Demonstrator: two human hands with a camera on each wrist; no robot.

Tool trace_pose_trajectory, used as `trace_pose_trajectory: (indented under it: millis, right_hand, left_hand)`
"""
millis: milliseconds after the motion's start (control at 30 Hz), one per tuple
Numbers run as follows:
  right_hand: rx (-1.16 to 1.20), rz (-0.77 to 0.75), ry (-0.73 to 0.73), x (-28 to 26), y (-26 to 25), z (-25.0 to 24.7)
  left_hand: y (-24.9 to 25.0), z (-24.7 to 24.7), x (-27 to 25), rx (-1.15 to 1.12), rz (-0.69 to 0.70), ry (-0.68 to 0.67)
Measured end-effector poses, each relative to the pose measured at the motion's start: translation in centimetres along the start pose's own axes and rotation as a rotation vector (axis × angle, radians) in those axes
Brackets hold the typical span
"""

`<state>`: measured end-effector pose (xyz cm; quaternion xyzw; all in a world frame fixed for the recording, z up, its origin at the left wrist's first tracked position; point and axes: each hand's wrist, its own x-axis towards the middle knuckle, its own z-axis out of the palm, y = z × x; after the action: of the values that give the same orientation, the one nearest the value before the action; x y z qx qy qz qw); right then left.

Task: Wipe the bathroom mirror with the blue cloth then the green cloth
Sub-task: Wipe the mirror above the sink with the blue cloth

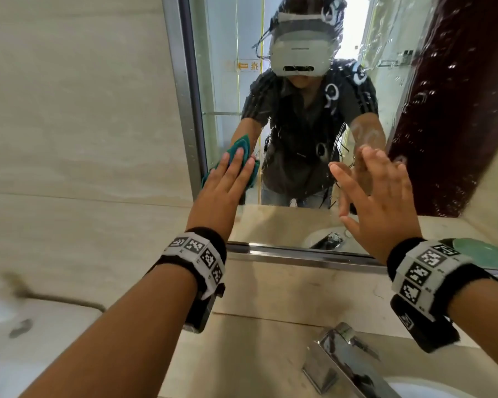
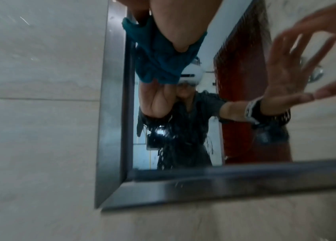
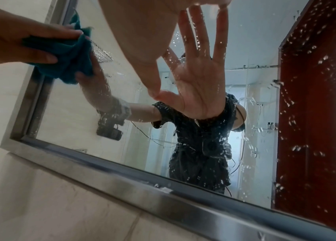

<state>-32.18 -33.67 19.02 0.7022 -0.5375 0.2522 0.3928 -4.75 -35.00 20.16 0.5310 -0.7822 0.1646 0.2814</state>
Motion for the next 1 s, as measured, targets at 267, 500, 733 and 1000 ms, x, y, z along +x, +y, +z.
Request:
trace_pose_trajectory:
  millis: [267,500,733,1000]
  right_hand:
    - [0.02,0.003,0.022,-0.2,0.0,0.1]
    - [0.122,0.062,0.028,1.9,2.5,-4.0]
    - [0.073,0.209,-0.157,3.0,4.6,-4.2]
    - [0.061,0.18,-0.12,2.7,4.6,-3.6]
  left_hand:
    - [-0.1,5.7,-3.5,0.33,0.371,-0.223]
    - [6.1,0.3,3.2,-0.033,0.079,0.014]
    - [9.0,-0.2,6.8,0.068,0.411,0.124]
    - [7.8,6.0,0.1,0.453,0.66,-0.399]
